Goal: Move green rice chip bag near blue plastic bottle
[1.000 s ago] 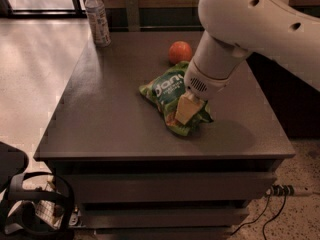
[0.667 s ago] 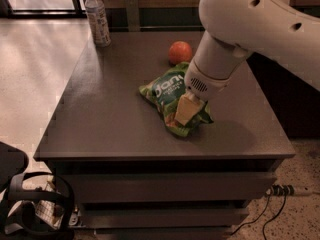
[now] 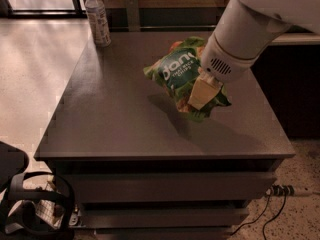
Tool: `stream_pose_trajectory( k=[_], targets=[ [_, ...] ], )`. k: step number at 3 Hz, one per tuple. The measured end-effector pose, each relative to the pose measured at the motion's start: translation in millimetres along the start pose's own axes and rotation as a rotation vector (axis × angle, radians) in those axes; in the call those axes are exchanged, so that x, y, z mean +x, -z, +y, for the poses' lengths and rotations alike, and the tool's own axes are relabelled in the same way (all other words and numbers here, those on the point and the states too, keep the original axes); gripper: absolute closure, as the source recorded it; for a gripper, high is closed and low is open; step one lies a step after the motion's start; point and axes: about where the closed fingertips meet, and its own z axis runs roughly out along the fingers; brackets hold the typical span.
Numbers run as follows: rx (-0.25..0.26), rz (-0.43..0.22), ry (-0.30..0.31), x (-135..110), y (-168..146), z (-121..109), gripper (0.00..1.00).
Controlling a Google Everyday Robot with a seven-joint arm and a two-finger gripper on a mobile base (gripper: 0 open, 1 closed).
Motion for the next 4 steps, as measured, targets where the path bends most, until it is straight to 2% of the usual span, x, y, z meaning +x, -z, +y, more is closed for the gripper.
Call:
stream_pose_trajectory(
  k=[1, 2, 3, 4],
  targets=[
    [0.047, -0.071, 0.011, -31.0, 28.8, -27.6, 1.0],
    [0.096, -0.143, -0.003, -94.2, 55.6, -69.9, 1.0],
    [0.126, -0.187, -0.001, -141.6, 71.8, -89.2, 1.0],
    [0.161, -0.238, -0.03, -217.2, 48.8, -103.9, 1.0]
  ],
)
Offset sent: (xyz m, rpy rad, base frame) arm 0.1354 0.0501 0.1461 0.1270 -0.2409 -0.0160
